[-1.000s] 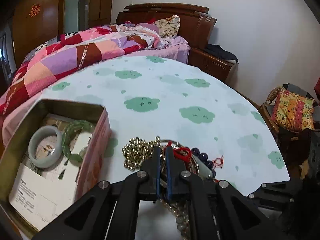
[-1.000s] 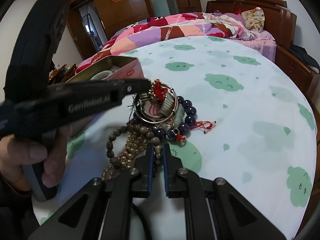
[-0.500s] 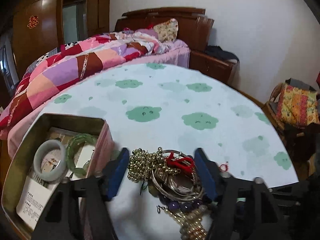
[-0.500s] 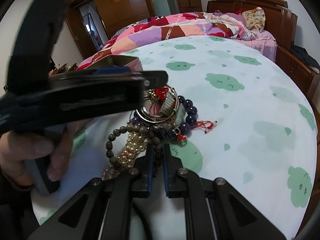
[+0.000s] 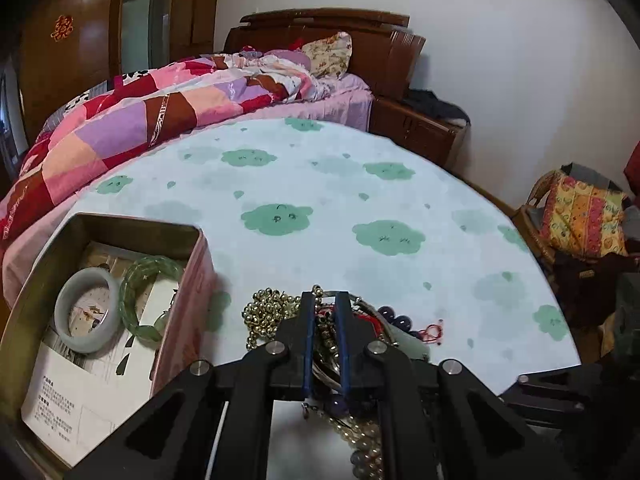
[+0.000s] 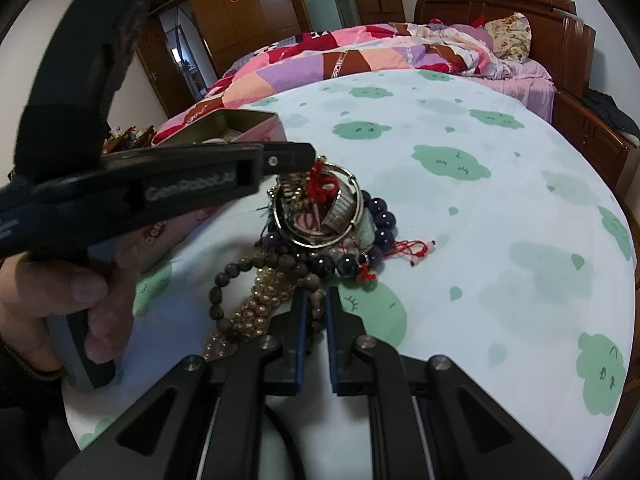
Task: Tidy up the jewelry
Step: 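Grasp the gold bead chain with the left gripper and lift it, then carry the gold chain and dark bead bracelet over the tin box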
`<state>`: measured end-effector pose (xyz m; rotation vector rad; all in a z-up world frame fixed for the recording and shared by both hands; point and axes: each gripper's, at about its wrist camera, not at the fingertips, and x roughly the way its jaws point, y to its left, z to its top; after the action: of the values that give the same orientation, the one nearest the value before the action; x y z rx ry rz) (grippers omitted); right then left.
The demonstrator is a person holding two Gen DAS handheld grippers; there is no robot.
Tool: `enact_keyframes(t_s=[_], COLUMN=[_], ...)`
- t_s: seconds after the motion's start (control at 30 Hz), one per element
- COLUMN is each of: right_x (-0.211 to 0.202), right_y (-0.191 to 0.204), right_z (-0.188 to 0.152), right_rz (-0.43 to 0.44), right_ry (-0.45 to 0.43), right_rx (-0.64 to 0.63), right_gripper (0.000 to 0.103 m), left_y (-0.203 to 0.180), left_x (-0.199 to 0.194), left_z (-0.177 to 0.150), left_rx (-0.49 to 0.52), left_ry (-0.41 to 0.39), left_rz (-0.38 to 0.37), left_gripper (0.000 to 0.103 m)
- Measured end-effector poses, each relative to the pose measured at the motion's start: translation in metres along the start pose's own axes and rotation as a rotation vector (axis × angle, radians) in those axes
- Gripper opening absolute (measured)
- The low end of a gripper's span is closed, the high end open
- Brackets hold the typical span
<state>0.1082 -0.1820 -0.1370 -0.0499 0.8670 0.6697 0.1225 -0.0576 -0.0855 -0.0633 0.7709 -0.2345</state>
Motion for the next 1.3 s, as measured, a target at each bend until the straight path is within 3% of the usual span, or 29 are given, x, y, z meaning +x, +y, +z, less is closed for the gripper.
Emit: enact_keyframes(t_s=[0.1, 0.13, 0.33, 0.57, 0.87, 1.3], right_x=[0.0, 0.0, -0.003, -0.01, -0.055, -0.069], right_y=[0.0, 0.0, -0.003, -0.001, 0.004, 0.038], right_z=[0.0, -0.001, 0.0, 0.004, 0.035, 0.101], right_rz=[0.0, 0.0, 0.004, -0.023, 0.0, -0.004], right_ry=[0.0, -0.002, -0.021, -0.043, -0.142, -0.199], right_rx=[0.0, 0.001, 0.018, 0.004, 0.011, -0.122], right_gripper=[0.011, 0.011, 0.011, 0.011, 0.011, 0.011], left_y=[0.002, 0.004, 0.01, 0.019, 0.021, 0.064], left_x=[-0.018, -0.026, -0.059, -0.071, -0.117, -0.161], left_z=[0.008, 0.012, 0.034, 0.037, 0.057, 0.079], left_rx=[-0.012, -0.014, -0.023, -0.031, -0.019, 0.001], left_ry=[-0.043, -0.061, -0.128, -0.15, -0.244, -0.344], left_rz=[-0.018, -0.026, -0.061, -0.061, -0.084, 0.023], left_gripper=[0.009, 0.003, 0.003, 0.003, 0.003, 0.003])
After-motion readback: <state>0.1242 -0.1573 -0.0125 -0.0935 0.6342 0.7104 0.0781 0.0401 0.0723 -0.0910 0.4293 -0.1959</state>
